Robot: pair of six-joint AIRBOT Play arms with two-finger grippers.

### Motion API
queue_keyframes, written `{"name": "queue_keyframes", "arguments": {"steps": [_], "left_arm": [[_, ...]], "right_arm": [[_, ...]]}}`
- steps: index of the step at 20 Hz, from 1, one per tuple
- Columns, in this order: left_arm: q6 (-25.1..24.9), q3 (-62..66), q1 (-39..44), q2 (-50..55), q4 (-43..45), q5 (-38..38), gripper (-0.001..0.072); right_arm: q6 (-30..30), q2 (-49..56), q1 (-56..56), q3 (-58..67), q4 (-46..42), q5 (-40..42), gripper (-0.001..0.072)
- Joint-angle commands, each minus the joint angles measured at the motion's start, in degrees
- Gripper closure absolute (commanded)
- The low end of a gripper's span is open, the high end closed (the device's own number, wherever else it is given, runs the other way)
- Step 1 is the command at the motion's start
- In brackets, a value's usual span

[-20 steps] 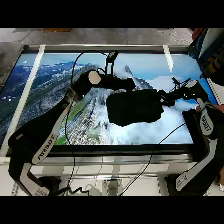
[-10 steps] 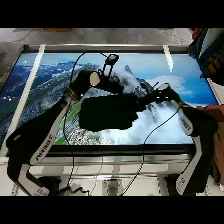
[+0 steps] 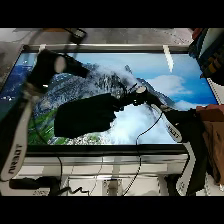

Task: Fold the clothes and pants, and hang the long-sleeved shirts on hangers.

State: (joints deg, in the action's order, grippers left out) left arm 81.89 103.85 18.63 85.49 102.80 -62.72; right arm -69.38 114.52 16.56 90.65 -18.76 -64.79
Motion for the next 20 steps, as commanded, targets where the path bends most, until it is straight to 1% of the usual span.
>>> {"name": "queue_keyframes", "arguments": {"steps": [1, 4, 6, 9, 11, 12, 14, 17, 19, 20], "left_arm": [[-0.3, 0.0, -6.6, -6.7, 4.8, -6.1, 0.0684], [-0.5, 0.0, -10.9, -13.0, 4.8, -6.1, 0.0683], [-0.5, 0.0, -12.7, -16.6, 4.8, -6.2, 0.0683], [-0.5, 0.0, -13.4, -21.3, 4.8, -7.2, 0.0683], [-0.5, 0.0, -13.4, -23.5, 4.8, -7.8, 0.0683], [-0.5, 0.0, -13.4, -24.3, 4.8, -8.1, 0.0683], [-0.5, 0.0, -13.4, -25.2, 4.8, -9.1, 0.0682], [-0.5, 0.0, -13.4, -25.3, 4.8, -11.3, 0.0683], [-0.5, -0.3, -13.4, -25.2, 4.8, -12.0, 0.0683], [-0.5, -0.3, -13.4, -25.1, 4.8, -12.0, 0.0683]], "right_arm": [[0.2, -5.3, -5.2, 0.1, 7.6, -0.4, 0.0677], [0.0, -14.4, -15.7, 0.1, 6.4, -3.8, 0.0677], [-1.6, -21.6, -23.7, 0.1, 6.0, -2.8, 0.0676], [-10.1, -31.5, -37.9, 0.1, 6.0, 0.6, 0.0676], [-12.3, -36.7, -47.3, 0.1, 4.1, 1.3, 0.0676], [-13.5, -39.3, -52.4, 0.1, 1.4, 1.2, 0.0676], [-19.7, -43.7, -61.9, 0.0, -8.4, 1.4, 0.0676], [-32.8, -48.4, -73.4, 0.0, -28.5, -0.5, 0.0676], [-41.0, -49.9, -79.2, 0.0, -42.3, -7.3, 0.0676], [-43.2, -49.9, -81.0, 0.0, -48.0, -11.9, 0.0676]]}}
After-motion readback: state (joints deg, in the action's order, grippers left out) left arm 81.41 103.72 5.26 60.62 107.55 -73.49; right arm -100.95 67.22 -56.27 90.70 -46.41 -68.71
